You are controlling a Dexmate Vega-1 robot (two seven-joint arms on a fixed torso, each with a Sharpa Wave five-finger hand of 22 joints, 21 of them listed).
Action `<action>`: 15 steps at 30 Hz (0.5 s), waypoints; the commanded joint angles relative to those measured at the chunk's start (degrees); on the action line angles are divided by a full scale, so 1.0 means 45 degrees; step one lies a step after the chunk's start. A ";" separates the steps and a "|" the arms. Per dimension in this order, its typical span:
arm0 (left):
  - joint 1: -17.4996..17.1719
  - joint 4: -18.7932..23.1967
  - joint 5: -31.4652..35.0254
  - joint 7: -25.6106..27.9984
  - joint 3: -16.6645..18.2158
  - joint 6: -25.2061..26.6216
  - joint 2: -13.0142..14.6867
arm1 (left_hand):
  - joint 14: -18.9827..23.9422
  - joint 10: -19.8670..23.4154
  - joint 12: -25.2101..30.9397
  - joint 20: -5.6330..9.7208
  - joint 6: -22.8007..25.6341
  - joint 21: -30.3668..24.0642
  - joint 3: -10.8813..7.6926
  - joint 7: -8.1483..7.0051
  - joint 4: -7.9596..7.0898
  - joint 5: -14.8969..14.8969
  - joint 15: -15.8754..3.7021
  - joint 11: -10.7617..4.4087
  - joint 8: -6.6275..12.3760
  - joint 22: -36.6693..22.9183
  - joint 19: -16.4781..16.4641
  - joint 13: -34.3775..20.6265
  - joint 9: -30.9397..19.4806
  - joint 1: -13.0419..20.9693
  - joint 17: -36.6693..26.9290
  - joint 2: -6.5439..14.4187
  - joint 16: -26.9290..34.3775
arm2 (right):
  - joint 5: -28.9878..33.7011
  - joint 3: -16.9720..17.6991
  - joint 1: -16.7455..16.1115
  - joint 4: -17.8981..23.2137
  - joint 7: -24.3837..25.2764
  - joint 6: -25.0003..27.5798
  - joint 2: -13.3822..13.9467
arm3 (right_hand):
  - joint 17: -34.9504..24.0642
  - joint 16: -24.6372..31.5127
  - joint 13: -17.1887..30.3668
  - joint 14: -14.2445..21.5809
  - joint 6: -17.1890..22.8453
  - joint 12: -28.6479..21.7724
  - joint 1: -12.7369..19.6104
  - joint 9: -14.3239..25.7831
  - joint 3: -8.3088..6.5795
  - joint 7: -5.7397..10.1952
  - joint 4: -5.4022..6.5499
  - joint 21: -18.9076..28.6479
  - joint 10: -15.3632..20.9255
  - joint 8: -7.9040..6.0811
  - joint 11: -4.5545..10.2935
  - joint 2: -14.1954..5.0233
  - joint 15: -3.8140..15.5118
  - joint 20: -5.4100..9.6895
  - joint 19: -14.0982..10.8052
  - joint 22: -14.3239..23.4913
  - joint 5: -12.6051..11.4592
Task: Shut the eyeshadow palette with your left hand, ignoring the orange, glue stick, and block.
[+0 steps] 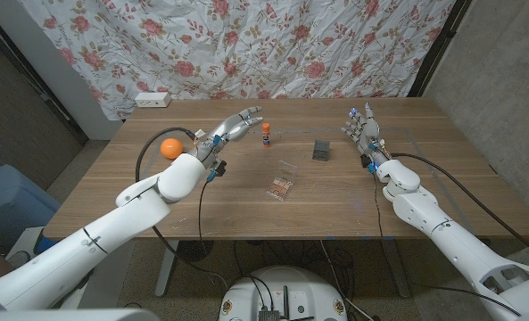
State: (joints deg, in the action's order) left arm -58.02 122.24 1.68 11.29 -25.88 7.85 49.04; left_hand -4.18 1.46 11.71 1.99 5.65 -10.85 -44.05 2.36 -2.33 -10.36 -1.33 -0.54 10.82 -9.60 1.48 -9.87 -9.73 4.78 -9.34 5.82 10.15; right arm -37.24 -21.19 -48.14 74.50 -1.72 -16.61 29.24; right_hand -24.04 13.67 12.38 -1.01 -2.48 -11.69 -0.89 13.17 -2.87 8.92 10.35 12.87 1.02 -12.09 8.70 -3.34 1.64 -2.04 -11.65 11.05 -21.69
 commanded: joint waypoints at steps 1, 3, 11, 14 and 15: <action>0.0406 0.1453 0.1881 -0.0701 -0.0697 0.1802 0.0073 | -0.0002 0.0103 -0.0031 0.0176 0.0099 0.0037 -0.0013 -0.0051 0.0131 0.0026 0.0037 -0.0025 0.0015 -0.0031 0.0202 -0.0041 -0.0051 0.0154 -0.0035 0.1007 -0.0012 | -0.0002 0.0002 -0.0003 0.0006 0.0002 0.0003 0.0003 | -0.0054 0.0035 0.0021 -0.0050 -0.0009 -0.0068 -0.0005 0.0063 0.0010 0.0106 0.0065 0.0077 0.0024 -0.0060 0.0054 -0.1256 0.1515 0.0003 -0.0049 0.0035 -0.0041; 0.0507 0.1636 0.2094 -0.0882 -0.0824 0.2060 0.0084 | -0.0013 0.0106 -0.0035 0.0174 0.0098 0.0039 -0.0015 -0.0045 0.0148 0.0028 0.0036 -0.0024 0.0010 -0.0032 0.0214 -0.0042 -0.0051 0.0167 -0.0036 0.1011 -0.0015 | -0.0002 0.0002 -0.0003 0.0008 0.0003 0.0004 0.0003 | -0.0055 0.0037 0.0021 -0.0047 0.0004 -0.0067 -0.0005 0.0063 0.0010 0.0101 0.0065 0.0078 0.0023 -0.0066 0.0051 -0.1256 0.1527 -0.0001 -0.0051 0.0035 -0.0041; 0.1055 0.2354 0.3521 -0.1692 -0.1456 0.3061 0.0306 | -0.0004 0.0508 0.0063 0.0213 0.0506 0.0004 -0.0031 -0.0045 0.0322 0.0052 0.0088 -0.0131 0.0094 -0.0041 0.0196 -0.0051 -0.0060 0.0303 -0.0047 0.1046 0.0003 | -0.0001 0.0002 -0.0003 0.0009 0.0004 0.0005 0.0004 | -0.0055 0.0040 0.0021 -0.0038 0.0006 -0.0067 -0.0004 0.0063 0.0010 0.0103 0.0065 0.0078 0.0022 -0.0066 0.0058 -0.1255 0.1514 -0.0002 -0.0051 0.0035 -0.0041; 0.1234 0.2482 0.3750 -0.2085 -0.1590 0.3440 0.0281 | 0.0016 0.0747 0.0108 0.0250 0.0859 0.0003 -0.0027 -0.0004 0.0411 0.0063 0.0099 -0.0161 0.0165 -0.0045 0.0218 -0.0059 -0.0064 0.0371 -0.0052 0.1052 0.0012 | -0.0002 0.0002 -0.0002 0.0009 0.0004 0.0005 0.0003 | -0.0055 0.0039 0.0021 -0.0042 0.0002 -0.0066 -0.0004 0.0063 0.0010 0.0104 0.0065 0.0078 0.0021 -0.0065 0.0057 -0.1256 0.1517 0.0000 -0.0051 0.0034 -0.0042; 0.1302 0.2525 0.3867 -0.2203 -0.1658 0.3574 0.0272 | 0.0027 0.0763 0.0109 0.0251 0.0878 0.0007 -0.0025 -0.0008 0.0419 0.0064 0.0102 -0.0162 0.0165 -0.0046 0.0232 -0.0060 -0.0064 0.0377 -0.0052 0.1052 0.0016 | -0.0002 0.0002 -0.0002 0.0009 0.0003 0.0004 0.0003 | -0.0055 0.0037 0.0021 -0.0045 0.0005 -0.0069 -0.0004 0.0063 0.0010 0.0103 0.0065 0.0078 0.0029 -0.0066 0.0059 -0.1256 0.1518 0.0002 -0.0051 0.0034 -0.0042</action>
State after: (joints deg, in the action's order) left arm -54.88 129.71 10.05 7.38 -30.29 15.48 49.91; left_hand -4.19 4.12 11.70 1.95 8.73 -10.73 -44.03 2.34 -0.76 -10.13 -1.33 -1.16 11.05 -9.60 2.04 -10.02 -9.73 5.69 -9.49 6.42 10.15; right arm -37.24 -21.19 -48.14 74.50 -1.72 -16.61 29.25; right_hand -24.04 13.67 12.38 -1.01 -2.48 -11.69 -0.89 13.17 -2.87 8.92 10.35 12.87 1.02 -12.09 8.70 -3.33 1.64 -2.05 -11.65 11.05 -21.69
